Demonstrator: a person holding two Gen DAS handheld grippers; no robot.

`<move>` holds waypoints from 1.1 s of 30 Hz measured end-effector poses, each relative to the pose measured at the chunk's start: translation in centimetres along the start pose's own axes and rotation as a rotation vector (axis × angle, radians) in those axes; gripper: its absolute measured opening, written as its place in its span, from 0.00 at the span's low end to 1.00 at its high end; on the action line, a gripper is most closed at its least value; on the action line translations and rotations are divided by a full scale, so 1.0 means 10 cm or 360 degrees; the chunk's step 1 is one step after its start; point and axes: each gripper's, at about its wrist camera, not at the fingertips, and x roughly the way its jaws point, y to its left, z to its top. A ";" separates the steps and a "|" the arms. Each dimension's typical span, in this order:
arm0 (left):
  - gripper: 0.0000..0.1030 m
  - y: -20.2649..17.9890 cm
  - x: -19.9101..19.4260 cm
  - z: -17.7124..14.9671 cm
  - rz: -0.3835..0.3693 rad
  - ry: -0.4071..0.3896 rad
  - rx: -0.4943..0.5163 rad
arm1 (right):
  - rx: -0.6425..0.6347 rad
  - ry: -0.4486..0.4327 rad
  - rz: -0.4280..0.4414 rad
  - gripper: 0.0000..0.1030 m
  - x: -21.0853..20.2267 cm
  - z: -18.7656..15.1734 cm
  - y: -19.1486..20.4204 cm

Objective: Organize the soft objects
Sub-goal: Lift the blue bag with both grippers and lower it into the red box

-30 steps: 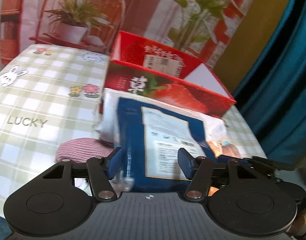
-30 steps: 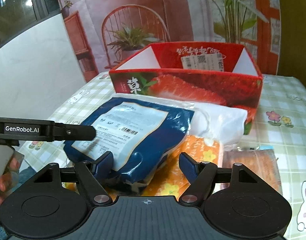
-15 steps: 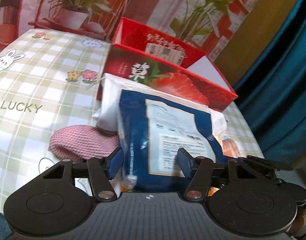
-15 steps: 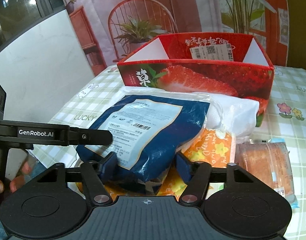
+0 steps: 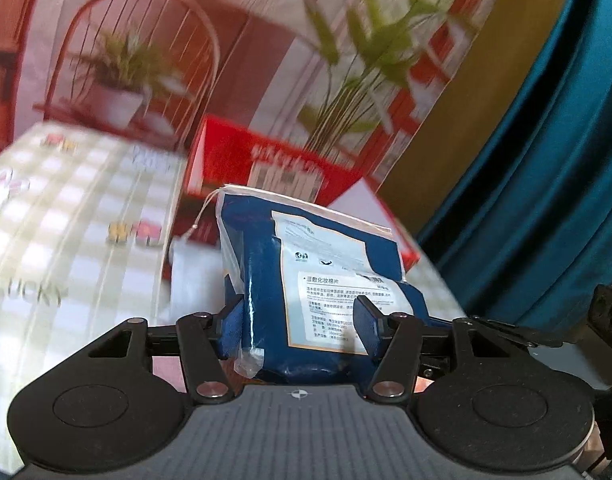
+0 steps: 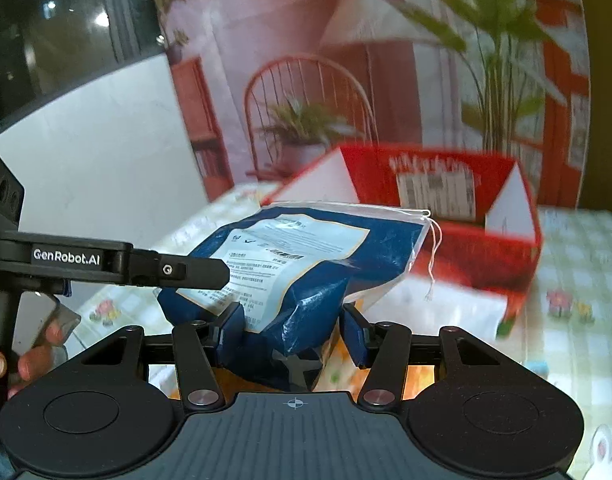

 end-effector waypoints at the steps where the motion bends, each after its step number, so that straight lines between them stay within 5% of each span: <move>1: 0.60 -0.03 0.00 0.05 -0.0001 -0.0013 0.0025 | -0.0015 -0.0016 0.0003 0.48 -0.01 0.04 0.00; 10: 0.61 -0.26 0.35 0.64 -0.0062 -0.0012 0.0166 | -0.0145 -0.0136 -0.0061 0.48 0.11 0.53 -0.29; 18: 0.64 -0.08 1.03 1.15 -0.0185 0.0071 0.0007 | -0.0127 -0.0179 -0.0079 0.48 0.53 0.93 -0.85; 33: 0.65 0.15 2.07 1.15 -0.0026 0.0375 -0.0116 | 0.0031 0.0201 -0.0163 0.48 1.53 1.06 -1.49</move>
